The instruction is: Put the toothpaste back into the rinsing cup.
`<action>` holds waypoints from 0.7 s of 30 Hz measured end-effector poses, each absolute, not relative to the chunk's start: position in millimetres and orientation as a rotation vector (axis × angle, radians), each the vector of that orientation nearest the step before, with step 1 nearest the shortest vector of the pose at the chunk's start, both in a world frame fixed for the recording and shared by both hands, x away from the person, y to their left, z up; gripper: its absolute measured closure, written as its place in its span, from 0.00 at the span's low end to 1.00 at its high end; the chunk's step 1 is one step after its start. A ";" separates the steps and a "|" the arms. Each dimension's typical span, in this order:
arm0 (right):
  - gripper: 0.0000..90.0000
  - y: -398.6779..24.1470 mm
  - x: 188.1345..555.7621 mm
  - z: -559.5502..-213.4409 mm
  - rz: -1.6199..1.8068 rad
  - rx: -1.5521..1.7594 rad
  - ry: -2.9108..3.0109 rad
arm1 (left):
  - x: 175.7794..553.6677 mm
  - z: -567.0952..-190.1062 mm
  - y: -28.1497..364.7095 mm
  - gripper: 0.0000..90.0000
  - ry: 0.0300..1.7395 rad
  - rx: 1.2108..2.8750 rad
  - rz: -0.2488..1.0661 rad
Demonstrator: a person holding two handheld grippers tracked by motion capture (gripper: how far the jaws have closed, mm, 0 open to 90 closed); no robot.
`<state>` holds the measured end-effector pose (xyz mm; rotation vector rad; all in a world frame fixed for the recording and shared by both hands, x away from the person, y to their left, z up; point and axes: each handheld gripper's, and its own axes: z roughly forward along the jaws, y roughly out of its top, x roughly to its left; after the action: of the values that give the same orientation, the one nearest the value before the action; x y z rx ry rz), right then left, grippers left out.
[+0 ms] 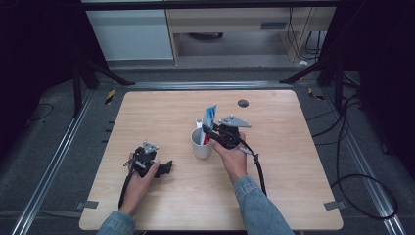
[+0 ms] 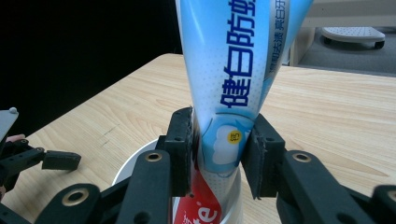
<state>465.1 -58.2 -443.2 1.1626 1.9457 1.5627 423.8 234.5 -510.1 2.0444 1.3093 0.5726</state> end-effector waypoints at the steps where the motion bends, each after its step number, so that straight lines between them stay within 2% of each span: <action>1: 0.73 -58.2 465.1 -443.2 1.563 1.163 1.946 | 423.8 -510.1 234.5 0.00 1.309 2.044 0.573; 21: 0.69 -60.7 465.4 -442.0 1.553 1.181 1.955 | 423.8 -510.1 234.5 0.00 1.309 2.044 0.573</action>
<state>465.4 -60.7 -442.0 1.1814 1.9552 1.5527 423.8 234.5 -510.1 2.0445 1.3091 0.5726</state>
